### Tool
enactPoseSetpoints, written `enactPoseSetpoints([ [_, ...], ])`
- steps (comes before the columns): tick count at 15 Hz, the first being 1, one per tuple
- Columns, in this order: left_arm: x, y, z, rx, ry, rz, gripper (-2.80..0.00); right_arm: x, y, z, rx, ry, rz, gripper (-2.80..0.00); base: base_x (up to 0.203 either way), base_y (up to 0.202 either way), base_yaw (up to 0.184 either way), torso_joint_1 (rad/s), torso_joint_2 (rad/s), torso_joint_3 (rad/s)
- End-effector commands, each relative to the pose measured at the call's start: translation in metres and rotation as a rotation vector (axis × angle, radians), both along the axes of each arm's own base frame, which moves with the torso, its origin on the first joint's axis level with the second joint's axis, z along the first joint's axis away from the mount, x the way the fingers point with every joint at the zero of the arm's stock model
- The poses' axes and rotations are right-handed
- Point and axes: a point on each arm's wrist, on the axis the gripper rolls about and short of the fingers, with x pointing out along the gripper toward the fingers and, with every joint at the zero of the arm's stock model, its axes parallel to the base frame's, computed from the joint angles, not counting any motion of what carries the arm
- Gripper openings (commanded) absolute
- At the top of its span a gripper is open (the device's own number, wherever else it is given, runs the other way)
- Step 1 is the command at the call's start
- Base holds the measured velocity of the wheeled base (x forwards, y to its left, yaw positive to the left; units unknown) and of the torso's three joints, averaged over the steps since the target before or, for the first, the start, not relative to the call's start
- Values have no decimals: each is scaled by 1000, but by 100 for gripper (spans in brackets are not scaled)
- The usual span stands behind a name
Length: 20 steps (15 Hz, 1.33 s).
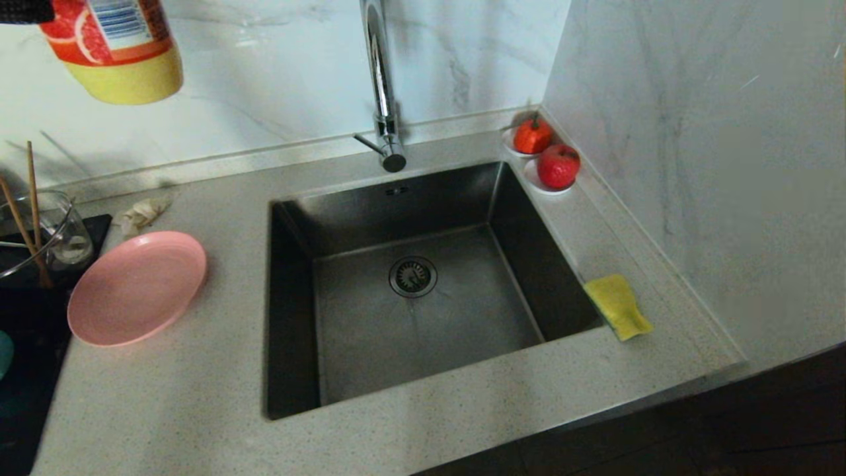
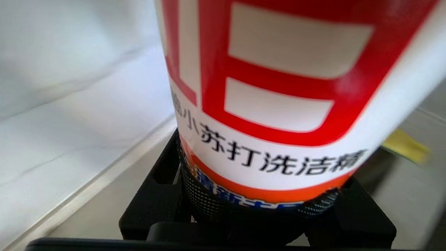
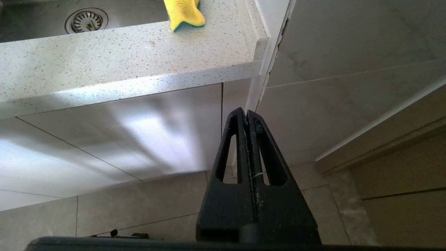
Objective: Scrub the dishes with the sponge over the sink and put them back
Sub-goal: Squeeze it onto the sponge
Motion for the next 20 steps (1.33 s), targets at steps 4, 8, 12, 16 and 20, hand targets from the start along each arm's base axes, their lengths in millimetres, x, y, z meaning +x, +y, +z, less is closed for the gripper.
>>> enactPoseSetpoints([
  [4,14,-50,-17,72,70,-155,-280,0,0,0,0,-1,0,-280,0,0,0,0,0,0],
  [8,25,-89,-34,132,121,-226,-280,0,0,0,0,-1,0,-280,0,0,0,0,0,0],
  [12,26,-125,-45,177,151,-304,-280,0,0,0,0,-1,0,-280,0,0,0,0,0,0],
  [16,32,-148,-64,254,176,-329,-280,0,0,0,0,-1,0,-280,0,0,0,0,0,0],
  [20,45,-169,-88,334,218,-331,-280,0,0,0,0,-2,0,-280,0,0,0,0,0,0],
])
